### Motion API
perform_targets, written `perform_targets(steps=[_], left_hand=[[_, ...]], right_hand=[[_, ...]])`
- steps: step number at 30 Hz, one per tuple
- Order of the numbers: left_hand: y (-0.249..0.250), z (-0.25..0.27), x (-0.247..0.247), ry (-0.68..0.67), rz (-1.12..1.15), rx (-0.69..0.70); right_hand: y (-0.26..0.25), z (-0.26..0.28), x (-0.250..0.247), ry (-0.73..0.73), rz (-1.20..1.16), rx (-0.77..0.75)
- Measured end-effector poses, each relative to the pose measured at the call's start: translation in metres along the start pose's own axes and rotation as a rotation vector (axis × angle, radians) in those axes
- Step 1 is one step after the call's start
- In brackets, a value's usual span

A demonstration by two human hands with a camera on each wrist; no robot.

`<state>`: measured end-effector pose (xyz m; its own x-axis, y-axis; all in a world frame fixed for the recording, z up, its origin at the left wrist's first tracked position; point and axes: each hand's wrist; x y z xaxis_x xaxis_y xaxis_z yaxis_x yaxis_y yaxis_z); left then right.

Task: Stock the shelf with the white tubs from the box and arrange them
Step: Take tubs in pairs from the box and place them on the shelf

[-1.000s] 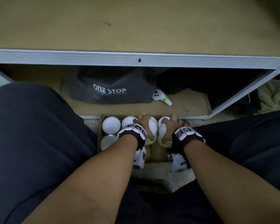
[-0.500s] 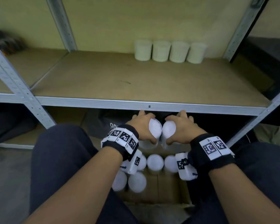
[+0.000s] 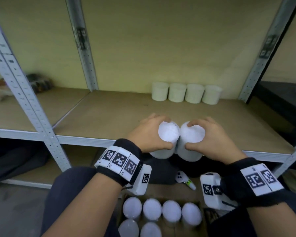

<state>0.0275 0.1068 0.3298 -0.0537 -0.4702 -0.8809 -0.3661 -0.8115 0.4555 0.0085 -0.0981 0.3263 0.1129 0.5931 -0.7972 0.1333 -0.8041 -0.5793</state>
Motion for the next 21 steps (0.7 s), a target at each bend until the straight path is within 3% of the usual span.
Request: perform_targets(steps=[6, 17, 21], left_hand=[[-0.011, -0.023, 0.001, 0.117, 0.075, -0.054], [-0.031, -0.04, 0.022, 0.138, 0.102, -0.075], [-0.032, -0.039, 0.022, 0.121, 0.0, -0.082]], right_hand=[[0.003, -0.028, 0.016, 0.073, -0.08, -0.027], [0.017, -0.049, 0.043, 0.064, -0.064, -0.042], [0.017, -0.05, 0.04, 0.029, -0.059, -0.041]])
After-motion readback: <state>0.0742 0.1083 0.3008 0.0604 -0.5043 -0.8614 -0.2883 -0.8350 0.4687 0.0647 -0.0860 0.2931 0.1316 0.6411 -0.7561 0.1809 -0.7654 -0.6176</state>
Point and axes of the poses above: each hand's wrist, its own z-axis away from the middle knuckle, its own x-axis out of the palm, y = z × x, and after that the axes turned 5 degrees about -z, right-handed
